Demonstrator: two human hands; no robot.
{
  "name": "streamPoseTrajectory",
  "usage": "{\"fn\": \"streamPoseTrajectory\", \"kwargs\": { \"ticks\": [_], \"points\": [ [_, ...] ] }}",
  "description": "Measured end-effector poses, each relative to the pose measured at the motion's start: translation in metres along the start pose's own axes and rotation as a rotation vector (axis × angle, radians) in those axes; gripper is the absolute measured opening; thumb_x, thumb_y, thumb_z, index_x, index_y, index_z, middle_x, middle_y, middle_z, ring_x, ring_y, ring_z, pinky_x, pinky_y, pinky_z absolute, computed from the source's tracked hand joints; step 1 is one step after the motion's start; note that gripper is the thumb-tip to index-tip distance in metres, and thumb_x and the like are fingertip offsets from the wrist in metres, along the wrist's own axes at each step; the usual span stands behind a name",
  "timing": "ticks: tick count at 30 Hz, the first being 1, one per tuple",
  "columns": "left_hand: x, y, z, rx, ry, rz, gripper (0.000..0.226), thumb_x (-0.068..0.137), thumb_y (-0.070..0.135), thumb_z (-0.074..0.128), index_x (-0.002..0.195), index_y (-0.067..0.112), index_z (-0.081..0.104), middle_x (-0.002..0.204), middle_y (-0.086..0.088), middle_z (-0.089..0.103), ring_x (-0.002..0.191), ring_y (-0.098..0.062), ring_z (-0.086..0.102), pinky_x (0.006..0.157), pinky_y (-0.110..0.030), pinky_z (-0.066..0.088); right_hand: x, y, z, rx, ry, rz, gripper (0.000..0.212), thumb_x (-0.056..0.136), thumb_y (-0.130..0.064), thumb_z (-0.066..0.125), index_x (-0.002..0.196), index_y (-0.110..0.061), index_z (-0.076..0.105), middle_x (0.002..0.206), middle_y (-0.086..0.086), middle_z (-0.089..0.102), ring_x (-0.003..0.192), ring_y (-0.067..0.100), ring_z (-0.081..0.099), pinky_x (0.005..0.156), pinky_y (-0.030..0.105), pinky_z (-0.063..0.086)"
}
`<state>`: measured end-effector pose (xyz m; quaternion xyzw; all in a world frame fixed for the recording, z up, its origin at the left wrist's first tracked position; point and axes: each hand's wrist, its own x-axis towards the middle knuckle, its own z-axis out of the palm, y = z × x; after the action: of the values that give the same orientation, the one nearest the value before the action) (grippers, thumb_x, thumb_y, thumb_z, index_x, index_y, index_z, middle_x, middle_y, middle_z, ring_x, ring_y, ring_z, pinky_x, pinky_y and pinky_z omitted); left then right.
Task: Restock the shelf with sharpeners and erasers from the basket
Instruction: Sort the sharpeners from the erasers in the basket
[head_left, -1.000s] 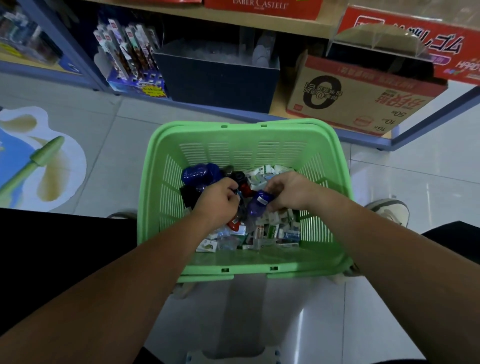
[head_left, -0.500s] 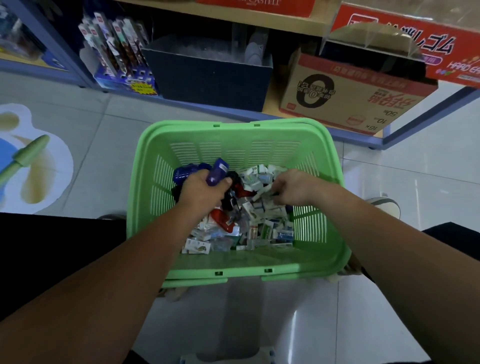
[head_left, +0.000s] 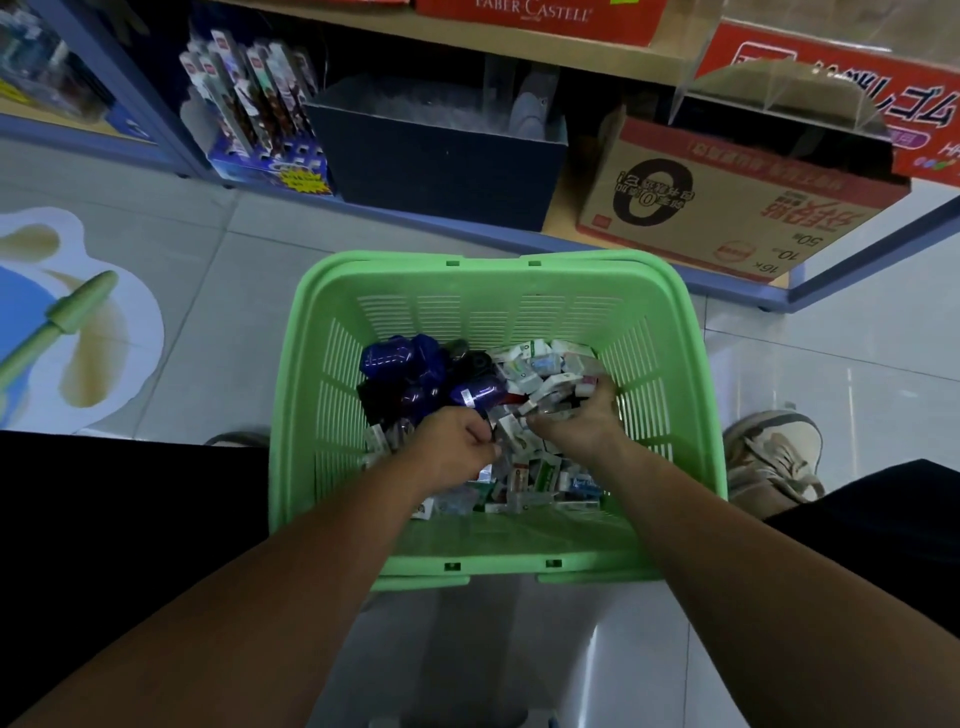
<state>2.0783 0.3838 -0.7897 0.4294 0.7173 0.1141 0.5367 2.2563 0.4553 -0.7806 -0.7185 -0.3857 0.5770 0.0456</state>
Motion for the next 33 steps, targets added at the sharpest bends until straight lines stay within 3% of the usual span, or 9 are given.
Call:
{"fn": "streamPoseTrajectory", "kwargs": {
  "ticks": [2, 4, 7, 9, 12, 15, 19, 24, 33],
  "points": [
    [0.002, -0.003, 0.000, -0.038, 0.016, -0.003, 0.012, 0.093, 0.020, 0.076, 0.102, 0.015, 0.071, 0.092, -0.001, 0.074, 0.084, -0.019, 0.072, 0.085, -0.042, 0.061, 0.010, 0.007, 0.005, -0.123, 0.047, 0.006, 0.141, 0.063, -0.038, 0.098, 0.157, -0.046, -0.008, 0.162, 0.012, 0.030, 0.148, 0.041, 0.035, 0.120, 0.056, 0.036],
    [0.004, -0.003, 0.000, 0.043, 0.054, 0.097, 0.007, 0.094, 0.018, 0.071, 0.101, 0.015, 0.071, 0.090, -0.001, 0.074, 0.081, -0.020, 0.071, 0.081, -0.044, 0.061, 0.014, 0.009, 0.011, -0.175, 0.120, -0.005, 0.137, 0.064, -0.041, 0.096, 0.161, -0.035, -0.001, 0.162, 0.011, 0.025, 0.149, 0.040, 0.030, 0.122, 0.056, 0.035],
    [0.009, 0.015, 0.006, 0.367, 0.183, 0.397, 0.011, 0.095, 0.018, 0.064, 0.102, 0.015, 0.072, 0.098, -0.002, 0.070, 0.087, -0.022, 0.066, 0.078, -0.039, 0.057, 0.013, 0.003, 0.010, -0.138, 0.159, -0.008, 0.082, 0.080, -0.031, 0.087, 0.141, -0.025, 0.032, 0.133, 0.008, 0.055, 0.122, 0.030, 0.058, 0.098, 0.040, 0.054],
    [0.017, 0.029, 0.009, 0.572, 0.249, 0.525, 0.019, 0.094, 0.020, 0.064, 0.111, 0.016, 0.071, 0.110, -0.003, 0.064, 0.103, -0.025, 0.059, 0.084, -0.036, 0.049, 0.015, 0.003, 0.007, -0.095, 0.138, 0.006, 0.059, 0.086, -0.025, 0.080, 0.125, -0.029, 0.035, 0.112, 0.001, 0.064, 0.105, 0.025, 0.065, 0.087, 0.034, 0.055],
    [0.034, 0.033, 0.005, 0.797, 0.303, 0.486, 0.032, 0.095, 0.029, 0.064, 0.126, 0.024, 0.069, 0.126, 0.001, 0.055, 0.116, -0.027, 0.043, 0.091, -0.039, 0.034, 0.017, 0.003, 0.004, -0.103, 0.103, -0.084, 0.065, 0.086, -0.021, 0.081, 0.137, -0.024, 0.041, 0.115, -0.002, 0.067, 0.110, 0.024, 0.065, 0.102, 0.043, 0.054],
    [0.042, 0.028, -0.001, 0.800, 0.378, 0.454, 0.034, 0.095, 0.041, 0.065, 0.124, 0.022, 0.067, 0.129, 0.004, 0.055, 0.114, -0.025, 0.042, 0.089, -0.039, 0.032, 0.026, 0.005, 0.001, 0.034, -0.051, -0.126, 0.068, 0.078, -0.003, 0.087, 0.133, -0.021, 0.052, 0.117, -0.002, 0.074, 0.111, 0.017, 0.070, 0.101, 0.040, 0.057],
    [0.044, 0.032, 0.006, 0.715, 0.329, 0.460, 0.037, 0.094, 0.043, 0.068, 0.127, 0.026, 0.061, 0.127, 0.006, 0.060, 0.113, -0.020, 0.047, 0.089, -0.035, 0.038, 0.035, 0.012, 0.007, -0.175, 0.077, -0.105, 0.111, 0.057, -0.045, 0.095, 0.148, -0.031, 0.034, 0.138, 0.008, 0.054, 0.121, 0.025, 0.060, 0.101, 0.045, 0.057],
    [0.048, 0.033, 0.012, 0.780, 0.317, 0.397, 0.042, 0.097, 0.047, 0.062, 0.134, 0.028, 0.055, 0.134, 0.005, 0.057, 0.123, -0.022, 0.045, 0.096, -0.037, 0.037, 0.016, 0.002, -0.003, -0.412, 0.064, -0.110, 0.081, 0.090, -0.028, 0.077, 0.151, -0.022, 0.025, 0.118, 0.008, 0.066, 0.110, 0.032, 0.063, 0.097, 0.042, 0.054],
    [0.050, 0.031, 0.012, 0.745, 0.303, 0.476, 0.026, 0.093, 0.024, 0.069, 0.118, 0.018, 0.065, 0.119, 0.003, 0.063, 0.114, -0.024, 0.047, 0.089, -0.036, 0.034, 0.016, 0.005, -0.003, -0.193, 0.001, -0.184, 0.057, 0.088, -0.001, 0.075, 0.135, -0.017, 0.046, 0.110, -0.002, 0.068, 0.108, 0.021, 0.067, 0.093, 0.036, 0.056]
  ]
}}
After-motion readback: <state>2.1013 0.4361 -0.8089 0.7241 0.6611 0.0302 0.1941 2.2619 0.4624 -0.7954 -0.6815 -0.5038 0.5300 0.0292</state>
